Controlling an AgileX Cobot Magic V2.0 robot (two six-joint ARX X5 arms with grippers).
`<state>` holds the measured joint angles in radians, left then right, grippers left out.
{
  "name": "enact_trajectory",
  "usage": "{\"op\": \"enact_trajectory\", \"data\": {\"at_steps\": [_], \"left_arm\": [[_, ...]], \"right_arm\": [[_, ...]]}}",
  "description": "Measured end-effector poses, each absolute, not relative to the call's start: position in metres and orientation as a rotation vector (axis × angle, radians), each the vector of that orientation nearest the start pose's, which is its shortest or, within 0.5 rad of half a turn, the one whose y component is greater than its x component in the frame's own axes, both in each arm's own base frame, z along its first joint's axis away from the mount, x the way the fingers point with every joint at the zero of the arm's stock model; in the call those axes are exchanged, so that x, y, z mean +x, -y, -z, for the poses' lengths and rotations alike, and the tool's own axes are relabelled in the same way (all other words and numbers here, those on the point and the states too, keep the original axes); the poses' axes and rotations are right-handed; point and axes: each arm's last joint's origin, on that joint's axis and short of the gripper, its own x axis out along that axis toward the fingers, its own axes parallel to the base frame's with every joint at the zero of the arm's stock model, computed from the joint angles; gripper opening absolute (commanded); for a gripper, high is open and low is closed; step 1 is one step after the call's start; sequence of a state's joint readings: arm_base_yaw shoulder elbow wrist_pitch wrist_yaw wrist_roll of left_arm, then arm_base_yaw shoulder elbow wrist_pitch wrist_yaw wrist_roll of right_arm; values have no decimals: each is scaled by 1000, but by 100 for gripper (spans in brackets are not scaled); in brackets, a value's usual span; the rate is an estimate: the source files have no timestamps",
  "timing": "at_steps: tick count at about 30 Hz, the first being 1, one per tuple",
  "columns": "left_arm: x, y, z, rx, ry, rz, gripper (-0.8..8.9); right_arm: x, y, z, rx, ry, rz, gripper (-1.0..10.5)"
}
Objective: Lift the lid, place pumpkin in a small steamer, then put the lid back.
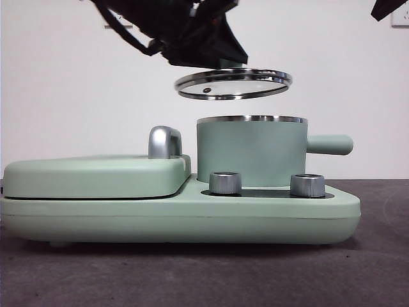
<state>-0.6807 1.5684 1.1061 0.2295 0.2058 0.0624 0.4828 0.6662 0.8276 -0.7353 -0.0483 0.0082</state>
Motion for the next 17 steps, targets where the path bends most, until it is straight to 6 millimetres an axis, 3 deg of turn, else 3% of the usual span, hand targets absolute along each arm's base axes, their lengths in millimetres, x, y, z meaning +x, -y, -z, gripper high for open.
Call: {"op": "enact_trajectory", "data": {"at_steps": [10, 17], "left_arm": [[299, 253, -276, 155, -218, 900, 11], [306, 259, -263, 167, -216, 901, 11]], "right_arm": [[110, -59, -311, -121, -585, -513, 440], [109, -59, -310, -124, -604, -512, 440]]}}
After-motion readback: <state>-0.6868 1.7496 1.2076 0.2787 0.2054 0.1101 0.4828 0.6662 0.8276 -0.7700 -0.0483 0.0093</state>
